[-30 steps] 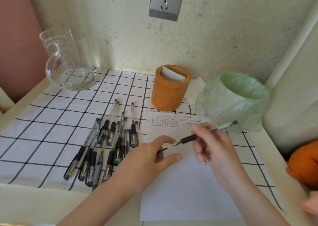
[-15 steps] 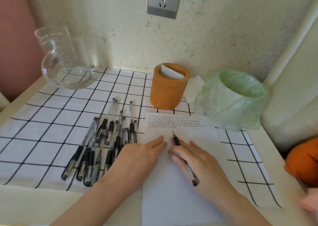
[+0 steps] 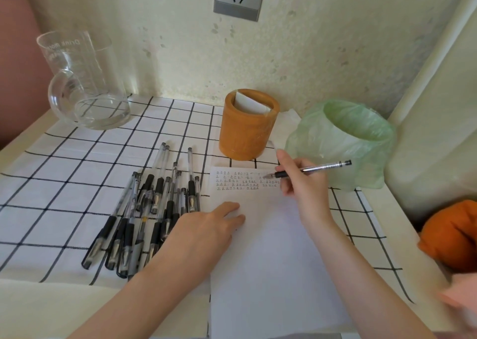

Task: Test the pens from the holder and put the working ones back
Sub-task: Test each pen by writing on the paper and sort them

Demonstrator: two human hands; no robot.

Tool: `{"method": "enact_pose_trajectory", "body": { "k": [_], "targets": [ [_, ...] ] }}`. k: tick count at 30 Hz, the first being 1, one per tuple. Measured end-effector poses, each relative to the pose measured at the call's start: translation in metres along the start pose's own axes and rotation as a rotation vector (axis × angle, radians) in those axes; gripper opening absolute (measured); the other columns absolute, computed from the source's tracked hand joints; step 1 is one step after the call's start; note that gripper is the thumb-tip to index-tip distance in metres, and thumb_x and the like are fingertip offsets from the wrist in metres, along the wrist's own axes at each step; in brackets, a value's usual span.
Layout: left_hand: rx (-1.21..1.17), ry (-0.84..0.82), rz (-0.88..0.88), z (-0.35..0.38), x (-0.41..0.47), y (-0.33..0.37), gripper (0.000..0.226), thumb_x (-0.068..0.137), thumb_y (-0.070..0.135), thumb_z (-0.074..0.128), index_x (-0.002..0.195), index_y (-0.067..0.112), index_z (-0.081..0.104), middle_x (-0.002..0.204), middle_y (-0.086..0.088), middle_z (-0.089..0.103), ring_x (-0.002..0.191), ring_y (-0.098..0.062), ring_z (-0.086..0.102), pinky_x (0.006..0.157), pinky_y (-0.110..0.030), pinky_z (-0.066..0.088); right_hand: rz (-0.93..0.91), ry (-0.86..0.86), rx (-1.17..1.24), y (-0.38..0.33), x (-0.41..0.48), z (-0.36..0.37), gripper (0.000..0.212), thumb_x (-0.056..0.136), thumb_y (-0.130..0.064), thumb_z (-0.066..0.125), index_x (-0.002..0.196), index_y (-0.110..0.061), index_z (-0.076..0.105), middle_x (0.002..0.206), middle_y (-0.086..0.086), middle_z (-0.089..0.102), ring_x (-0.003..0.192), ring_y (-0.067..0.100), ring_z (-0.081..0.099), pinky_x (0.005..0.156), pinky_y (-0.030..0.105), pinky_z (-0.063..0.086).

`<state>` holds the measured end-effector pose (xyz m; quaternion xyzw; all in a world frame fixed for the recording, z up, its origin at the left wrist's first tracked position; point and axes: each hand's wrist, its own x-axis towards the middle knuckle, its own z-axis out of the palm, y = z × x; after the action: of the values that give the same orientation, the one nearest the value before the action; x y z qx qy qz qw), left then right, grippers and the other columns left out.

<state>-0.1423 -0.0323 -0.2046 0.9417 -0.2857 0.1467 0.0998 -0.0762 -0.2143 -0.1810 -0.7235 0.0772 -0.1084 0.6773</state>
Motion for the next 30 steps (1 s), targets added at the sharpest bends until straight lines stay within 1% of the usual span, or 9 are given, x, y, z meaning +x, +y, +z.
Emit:
{"method": "enact_pose_trajectory", "body": {
  "k": [2,5,9,12,16,19,22,27,30],
  "targets": [
    [-0.006,0.008,-0.003,0.001,0.0,0.0,0.047,0.036,0.013,0.089,0.078,0.029,0.075,0.095,0.011,0.072,0.029,-0.009,0.05,0.031,-0.01,0.029,0.019,0.015,0.02,0.006,0.004,0.006,0.035,0.093,-0.023,0.059,0.061,-0.007,0.059,0.044,0.007,0.046,0.035,0.014,0.038,0.04,0.021,0.027],
    [-0.037,0.027,-0.019,0.003,-0.001,-0.002,0.047,0.039,0.011,0.088,0.08,0.03,0.075,0.096,0.011,0.072,0.029,-0.011,0.051,0.031,-0.01,0.03,0.064,0.001,0.059,0.013,0.006,0.01,0.032,0.096,-0.015,0.048,0.071,-0.001,0.063,0.045,0.007,0.055,0.035,0.016,0.048,0.037,0.018,0.028],
    [-0.059,0.048,-0.032,0.004,-0.001,-0.003,0.046,0.041,0.009,0.087,0.081,0.03,0.075,0.097,0.012,0.072,0.03,-0.011,0.052,0.032,-0.011,0.03,-0.038,0.078,-0.066,0.024,0.009,0.009,0.044,0.086,-0.026,0.069,0.064,0.009,0.054,0.042,0.003,0.045,0.04,0.015,0.038,0.047,0.023,0.032],
    [-0.06,0.052,-0.028,0.003,-0.002,-0.004,0.046,0.041,0.01,0.087,0.08,0.031,0.075,0.097,0.012,0.072,0.031,-0.01,0.052,0.032,-0.01,0.03,-0.091,0.127,-0.094,0.029,0.012,0.009,0.045,0.084,-0.022,0.071,0.055,0.005,0.049,0.042,-0.003,0.043,0.043,0.012,0.035,0.052,0.026,0.031],
    [-0.074,0.055,-0.029,0.003,-0.002,-0.004,0.047,0.041,0.009,0.088,0.08,0.031,0.075,0.097,0.012,0.072,0.031,-0.01,0.052,0.032,-0.01,0.03,-0.11,0.147,-0.147,0.034,0.013,0.009,0.039,0.083,-0.004,0.061,0.047,-0.013,0.047,0.046,-0.002,0.047,0.049,0.01,0.038,0.051,0.024,0.031],
    [-0.072,0.058,-0.032,0.004,-0.002,-0.004,0.047,0.04,0.009,0.088,0.08,0.031,0.075,0.097,0.012,0.072,0.03,-0.009,0.052,0.033,-0.01,0.029,-0.117,0.125,-0.172,0.036,0.014,0.009,0.032,0.081,-0.002,0.059,0.051,-0.003,0.048,0.047,-0.003,0.043,0.051,0.011,0.035,0.051,0.023,0.029],
    [-0.07,0.061,-0.033,0.003,-0.002,-0.003,0.047,0.04,0.01,0.088,0.079,0.032,0.075,0.096,0.013,0.072,0.031,-0.009,0.051,0.033,-0.01,0.027,-0.12,0.114,-0.187,0.038,0.015,0.008,0.034,0.081,-0.003,0.06,0.05,-0.008,0.047,0.043,-0.009,0.038,0.049,0.009,0.032,0.05,0.021,0.028],
    [-0.071,0.054,-0.033,0.004,-0.002,-0.003,0.047,0.041,0.011,0.087,0.08,0.033,0.074,0.097,0.014,0.072,0.031,-0.007,0.052,0.033,-0.009,0.026,-0.125,0.106,-0.215,0.038,0.015,0.009,0.036,0.082,-0.005,0.06,0.05,-0.011,0.045,0.048,-0.003,0.04,0.051,0.01,0.034,0.05,0.023,0.029],
    [-0.078,0.056,-0.036,0.004,-0.002,-0.004,0.047,0.041,0.009,0.087,0.08,0.032,0.074,0.097,0.014,0.072,0.032,-0.007,0.053,0.033,-0.009,0.026,-0.139,0.101,-0.243,0.038,0.014,0.01,0.034,0.082,-0.005,0.061,0.051,-0.007,0.046,0.048,-0.003,0.039,0.051,0.01,0.033,0.05,0.023,0.028]
  ]
}}
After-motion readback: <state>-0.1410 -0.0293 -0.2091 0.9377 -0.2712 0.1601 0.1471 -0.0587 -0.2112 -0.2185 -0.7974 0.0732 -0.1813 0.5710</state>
